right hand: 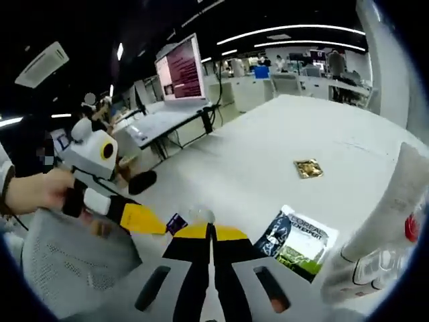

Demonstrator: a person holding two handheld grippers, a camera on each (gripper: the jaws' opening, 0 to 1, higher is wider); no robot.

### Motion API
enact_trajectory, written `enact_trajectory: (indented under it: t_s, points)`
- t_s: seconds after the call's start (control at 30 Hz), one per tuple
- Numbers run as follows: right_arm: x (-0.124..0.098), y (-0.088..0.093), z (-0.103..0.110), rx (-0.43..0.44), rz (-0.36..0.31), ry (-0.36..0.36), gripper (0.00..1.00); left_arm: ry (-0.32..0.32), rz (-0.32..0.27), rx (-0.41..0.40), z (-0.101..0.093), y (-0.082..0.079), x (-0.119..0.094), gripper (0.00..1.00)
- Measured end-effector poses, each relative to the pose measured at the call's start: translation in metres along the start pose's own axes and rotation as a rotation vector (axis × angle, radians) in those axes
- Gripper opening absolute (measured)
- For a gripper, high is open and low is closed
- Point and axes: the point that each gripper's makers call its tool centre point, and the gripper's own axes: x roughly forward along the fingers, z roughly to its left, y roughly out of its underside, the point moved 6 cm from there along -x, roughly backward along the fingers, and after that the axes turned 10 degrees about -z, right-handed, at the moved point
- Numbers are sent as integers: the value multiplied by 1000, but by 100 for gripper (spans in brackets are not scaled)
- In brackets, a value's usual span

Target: Arrange the skincare products in the storage area until every visible bottle or jar stands upright without overlapping.

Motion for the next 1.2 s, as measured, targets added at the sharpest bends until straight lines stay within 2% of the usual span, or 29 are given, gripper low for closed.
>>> enact_trajectory:
  t_s: [0.2, 0.4, 0.57, 0.77, 1.0, 1.2]
  points:
    - [20, 21, -7, -39, 76, 13, 1, -45, 67, -7, 31, 5, 19, 5]
    - [34, 42, -15, -75, 146, 21, 1, -71, 125, 4, 44, 14, 31, 5]
    - [41, 51, -19, -102, 172, 27, 1, -88, 156, 10, 57, 17, 42, 5]
    - [48, 57, -25, -152, 189, 34, 1, -104, 168, 2, 62, 20, 49, 5]
    - [51, 57, -28, -166, 193, 38, 1, -114, 165, 15, 67, 18, 52, 6]
    - [52, 60, -29, -158, 196, 54, 1, -102, 163, 112, 65, 15, 53, 7]
